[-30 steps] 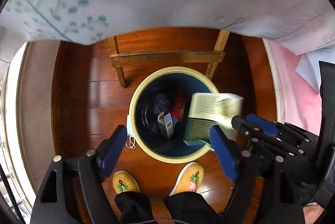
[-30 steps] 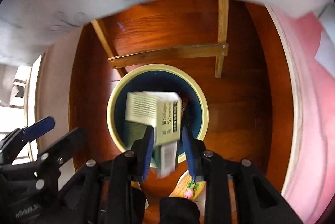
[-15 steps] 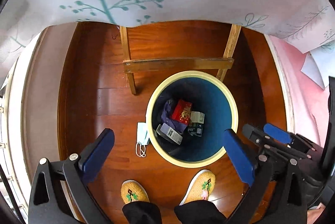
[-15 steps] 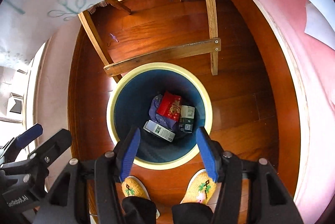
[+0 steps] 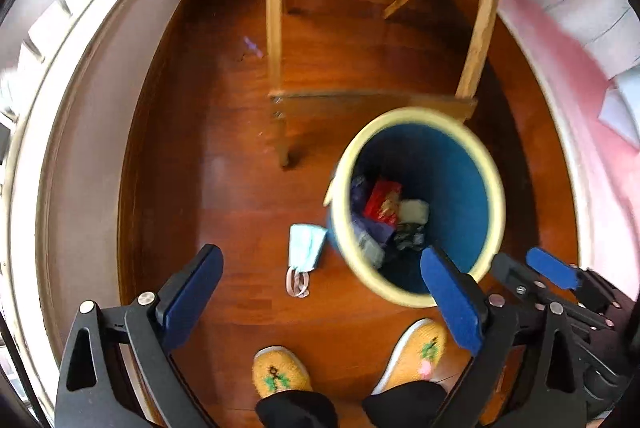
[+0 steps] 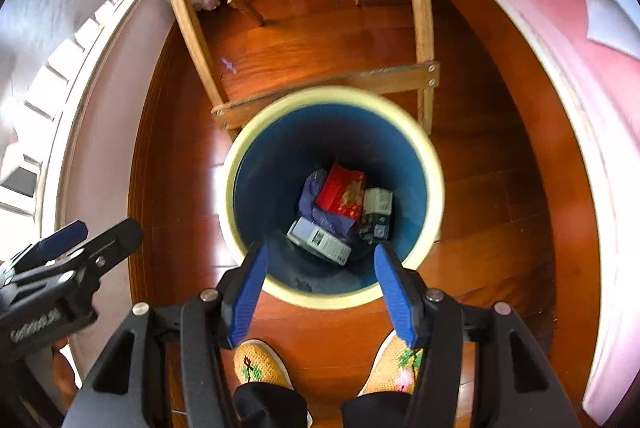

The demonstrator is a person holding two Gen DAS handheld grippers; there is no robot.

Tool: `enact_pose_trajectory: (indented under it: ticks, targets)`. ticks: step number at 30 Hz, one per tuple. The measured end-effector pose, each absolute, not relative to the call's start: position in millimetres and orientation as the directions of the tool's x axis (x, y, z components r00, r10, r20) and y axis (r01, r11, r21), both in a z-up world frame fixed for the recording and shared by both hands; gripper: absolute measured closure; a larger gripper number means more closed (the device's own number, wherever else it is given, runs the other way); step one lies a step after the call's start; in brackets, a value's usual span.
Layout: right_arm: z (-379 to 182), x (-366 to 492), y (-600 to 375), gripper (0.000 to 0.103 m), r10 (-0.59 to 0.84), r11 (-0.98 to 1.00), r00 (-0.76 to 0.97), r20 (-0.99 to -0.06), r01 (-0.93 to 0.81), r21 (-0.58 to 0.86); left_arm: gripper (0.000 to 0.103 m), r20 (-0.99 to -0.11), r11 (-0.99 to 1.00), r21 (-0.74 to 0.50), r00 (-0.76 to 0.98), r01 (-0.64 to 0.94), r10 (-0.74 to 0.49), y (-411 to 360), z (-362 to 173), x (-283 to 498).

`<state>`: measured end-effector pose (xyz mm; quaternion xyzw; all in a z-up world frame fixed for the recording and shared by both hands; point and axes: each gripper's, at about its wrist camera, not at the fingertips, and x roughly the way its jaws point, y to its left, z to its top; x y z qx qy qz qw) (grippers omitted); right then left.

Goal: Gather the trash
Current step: 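Lower the left gripper to the floor and grasp the blue face mask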

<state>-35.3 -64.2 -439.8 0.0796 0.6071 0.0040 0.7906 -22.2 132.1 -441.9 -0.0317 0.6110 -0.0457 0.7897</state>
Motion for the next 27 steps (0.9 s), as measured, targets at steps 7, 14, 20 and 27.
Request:
enact_pose_trajectory:
  ticks: [7, 14, 20, 27]
  targets:
    - [-493.7, -72.3, -28.4, 0.068, 0.088, 0.992, 0.24, -0.967, 0.068, 0.107, 0.016, -0.97, 0.991, -0.093, 0.216, 0.101, -0.113, 155.6, -507.5, -37.0]
    - [-549.4, -106.8, -2.8, 0.07, 0.033, 0.997, 0.225, -0.974, 0.066, 0.049, 0.016, -0.968, 0.97, -0.115, 0.196, 0.216, -0.159, 161.1, -570.1, -46.9]
    - [-604.1, -120.6, -1.3, 0.07, -0.023, 0.996, 0.208, -0.978, 0.085, -0.005, 0.016, -0.969, 0.945, -0.116, 0.175, 0.305, -0.175, 148.1, -636.9, -51.2]
    - [-649.8, -124.9, -15.3, 0.07, -0.046, 0.995, 0.191, -0.98, 0.1, -0.027, 0.016, -0.968, 0.957, -0.149, 0.16, 0.247, -0.192, 141.8, -713.2, -45.8]
